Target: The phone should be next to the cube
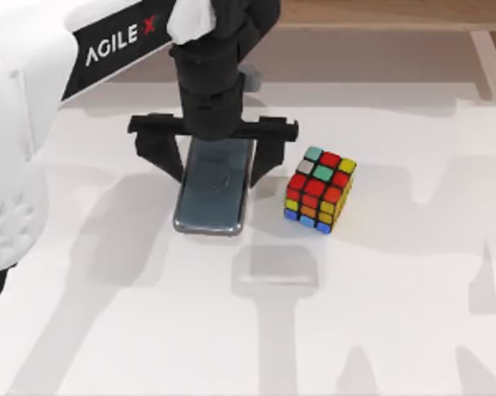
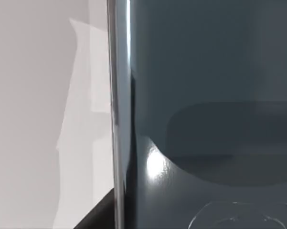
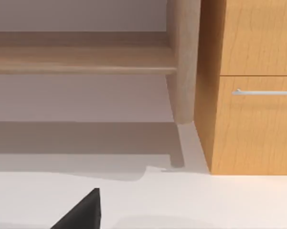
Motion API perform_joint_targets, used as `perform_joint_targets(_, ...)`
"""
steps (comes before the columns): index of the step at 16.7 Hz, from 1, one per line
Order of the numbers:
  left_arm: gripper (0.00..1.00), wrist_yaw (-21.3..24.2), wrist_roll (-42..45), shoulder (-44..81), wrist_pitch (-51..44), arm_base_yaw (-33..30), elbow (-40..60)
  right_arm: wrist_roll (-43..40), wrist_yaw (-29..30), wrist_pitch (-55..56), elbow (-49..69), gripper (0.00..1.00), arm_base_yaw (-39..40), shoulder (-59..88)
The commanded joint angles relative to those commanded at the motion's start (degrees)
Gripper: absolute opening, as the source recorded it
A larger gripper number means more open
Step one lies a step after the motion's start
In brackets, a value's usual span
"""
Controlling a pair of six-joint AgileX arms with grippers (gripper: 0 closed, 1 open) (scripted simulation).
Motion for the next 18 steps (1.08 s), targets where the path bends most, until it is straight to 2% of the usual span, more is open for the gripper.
perform_joint_targets(18, 0.0, 0.52, -0.49, -4.84, 5.75, -0.64, -0.92, 0.0, 0.0, 0.0, 0.0, 1.0, 0.0, 0.0)
